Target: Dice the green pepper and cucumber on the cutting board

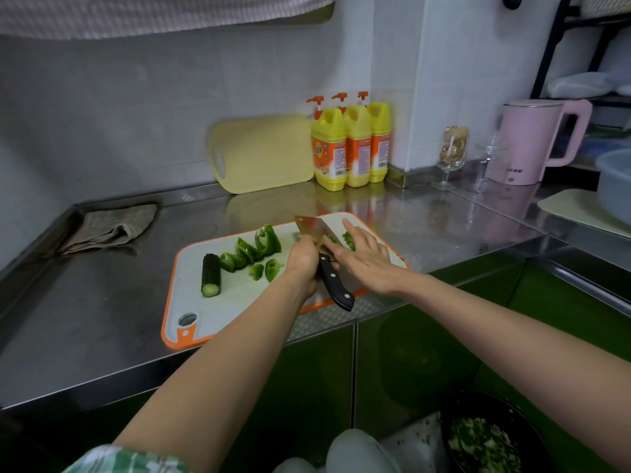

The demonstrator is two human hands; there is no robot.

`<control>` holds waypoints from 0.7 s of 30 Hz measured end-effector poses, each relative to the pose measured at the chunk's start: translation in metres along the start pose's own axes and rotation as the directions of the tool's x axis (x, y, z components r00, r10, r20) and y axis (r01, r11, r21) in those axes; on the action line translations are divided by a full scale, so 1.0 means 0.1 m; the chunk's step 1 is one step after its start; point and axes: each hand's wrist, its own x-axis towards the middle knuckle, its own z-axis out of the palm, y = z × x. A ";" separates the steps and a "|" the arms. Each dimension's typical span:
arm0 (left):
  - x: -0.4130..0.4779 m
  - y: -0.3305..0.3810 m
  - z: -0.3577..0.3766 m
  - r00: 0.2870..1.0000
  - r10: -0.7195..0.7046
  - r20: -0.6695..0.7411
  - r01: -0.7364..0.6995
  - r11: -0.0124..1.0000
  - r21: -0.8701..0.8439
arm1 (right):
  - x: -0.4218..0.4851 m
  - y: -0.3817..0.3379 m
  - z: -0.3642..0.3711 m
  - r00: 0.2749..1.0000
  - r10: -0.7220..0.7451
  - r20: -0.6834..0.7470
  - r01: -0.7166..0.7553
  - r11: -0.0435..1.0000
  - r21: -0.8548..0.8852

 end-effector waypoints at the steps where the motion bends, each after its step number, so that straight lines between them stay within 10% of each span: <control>1: 0.00 0.00 0.00 1.000 0.002 -0.005 -0.002 1.000 0.009 | 0.01 0.02 -0.01 0.999 0.042 -0.017 -0.042 0.999 0.003; 21: 0.08 0.03 -0.11 0.999 0.038 0.000 -0.038 0.987 0.157 | 0.34 0.00 0.05 0.995 0.082 -0.054 -0.087 0.990 -0.110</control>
